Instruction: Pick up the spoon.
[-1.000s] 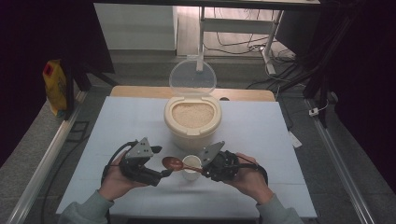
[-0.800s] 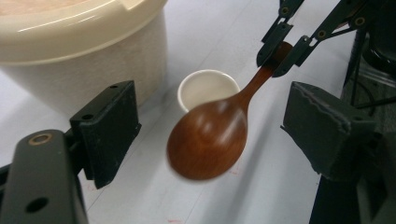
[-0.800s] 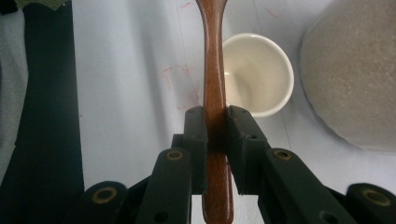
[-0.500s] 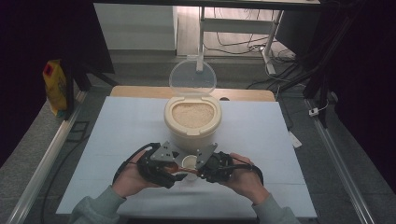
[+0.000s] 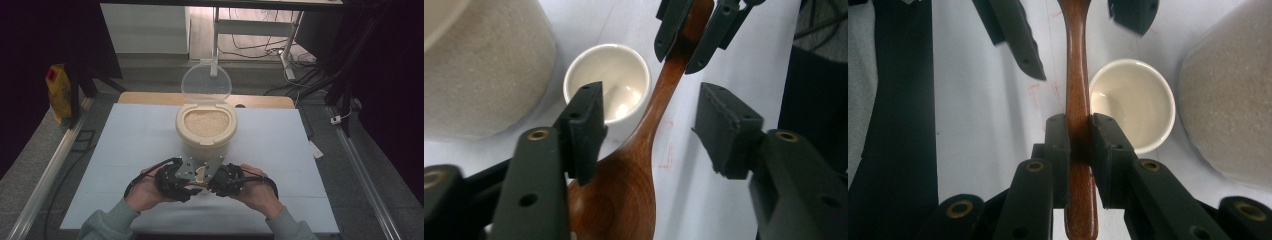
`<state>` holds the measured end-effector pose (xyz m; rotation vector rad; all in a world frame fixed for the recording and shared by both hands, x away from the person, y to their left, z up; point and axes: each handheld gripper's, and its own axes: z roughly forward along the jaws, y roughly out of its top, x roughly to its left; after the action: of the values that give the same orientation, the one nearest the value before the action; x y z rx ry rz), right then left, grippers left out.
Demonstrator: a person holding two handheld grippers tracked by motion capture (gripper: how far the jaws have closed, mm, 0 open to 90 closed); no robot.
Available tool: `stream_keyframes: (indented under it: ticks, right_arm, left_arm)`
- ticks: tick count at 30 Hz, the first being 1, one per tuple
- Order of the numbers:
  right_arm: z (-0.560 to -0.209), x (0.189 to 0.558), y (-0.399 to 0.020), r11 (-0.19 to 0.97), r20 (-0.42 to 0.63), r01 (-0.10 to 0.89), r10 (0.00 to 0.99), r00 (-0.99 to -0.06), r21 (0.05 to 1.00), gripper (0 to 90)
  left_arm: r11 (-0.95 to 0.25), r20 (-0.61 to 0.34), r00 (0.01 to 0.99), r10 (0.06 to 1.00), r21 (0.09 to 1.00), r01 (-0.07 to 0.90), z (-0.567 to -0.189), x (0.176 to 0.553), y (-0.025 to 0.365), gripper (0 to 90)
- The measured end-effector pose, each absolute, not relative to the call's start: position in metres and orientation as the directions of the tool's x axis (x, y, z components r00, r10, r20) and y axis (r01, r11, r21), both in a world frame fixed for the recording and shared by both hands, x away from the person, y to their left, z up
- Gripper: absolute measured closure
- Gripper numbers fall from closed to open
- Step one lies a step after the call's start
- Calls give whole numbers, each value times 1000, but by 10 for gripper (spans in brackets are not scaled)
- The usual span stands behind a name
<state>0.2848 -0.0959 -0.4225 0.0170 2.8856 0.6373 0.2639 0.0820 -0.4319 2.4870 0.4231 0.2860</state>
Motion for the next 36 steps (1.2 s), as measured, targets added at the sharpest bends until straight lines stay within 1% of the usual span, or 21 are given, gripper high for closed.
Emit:
stream_keyframes:
  ticks: [2,3,4,6,7,10,11,12,13,15,16,17,22,23,26,28,29,30,32,34,36]
  right_arm:
    - [-423,285,-95,905,-185,-42,41,-982,424,778]
    - [-422,284,-94,909,-185,-32,51,-981,416,779]
    - [-422,284,-94,912,-185,-49,30,-982,407,778]
    - [-421,283,-93,914,-190,-51,29,-981,403,778]
    - [-420,282,-92,913,-169,-59,11,-985,404,778]
    - [-420,282,-91,914,-176,-69,3,-984,400,778]
    - [-419,281,-90,915,-184,-81,-8,-983,396,778]
    - [-419,281,-90,915,-184,-81,-8,-983,396,778]
    - [-419,280,-90,915,-181,-77,-4,-983,395,778]
    - [-418,280,-89,913,-197,-96,-18,-980,397,777]
    - [-420,279,-88,905,-186,-85,-6,-982,417,777]
    - [-418,279,-88,911,-191,-98,-22,-981,401,777]
    - [-417,280,-89,893,-215,-155,-68,-974,422,758]
    - [-418,280,-88,883,-219,-138,-41,-975,449,757]
    - [-419,280,-90,882,-213,-135,-40,-976,453,754]
    - [-419,281,-92,874,-209,-103,-1,-978,476,739]
    - [-419,281,-92,874,-209,-103,-1,-978,476,739]
    - [-418,281,-93,868,-213,-89,20,-977,489,707]
    - [-412,285,-101,821,-189,-31,94,-977,570,654]
    - [-410,288,-106,795,-180,4,142,-973,607,621]
    - [-409,290,-109,779,-178,15,163,-970,627,607]
  left_arm:
    - [-785,110,930,351,575,229,-433,264,81,517]
    - [-788,109,931,349,571,229,-433,264,81,534]
    - [-790,110,931,349,568,230,-434,263,80,565]
    - [-802,118,933,340,555,222,-435,263,80,580]
    - [-812,125,936,328,544,212,-435,264,80,609]
    - [-807,120,934,335,549,219,-437,262,78,634]
    - [-817,129,936,327,537,211,-437,262,78,664]
    - [-829,139,939,314,522,200,-437,263,79,664]
    - [-824,141,935,325,527,208,-438,262,78,674]
    - [-833,152,937,315,518,196,-439,262,79,698]
    - [-836,154,939,307,515,189,-439,261,79,708]
    - [-839,156,941,300,513,182,-439,261,79,717]
    - [-860,141,961,238,490,141,-441,258,80,808]
    - [-864,142,962,233,483,138,-442,257,79,809]
    - [-864,149,959,239,483,140,-443,257,77,810]
    - [-860,149,957,250,489,148,-444,258,79,810]
    - [-859,151,955,254,489,151,-444,258,79,810]
    - [-855,156,952,265,494,157,-444,259,81,810]
    - [-847,158,946,282,504,169,-443,261,84,810]
    - [-833,155,940,304,523,183,-442,263,87,810]
    - [-818,154,932,328,539,199,-440,265,91,809]
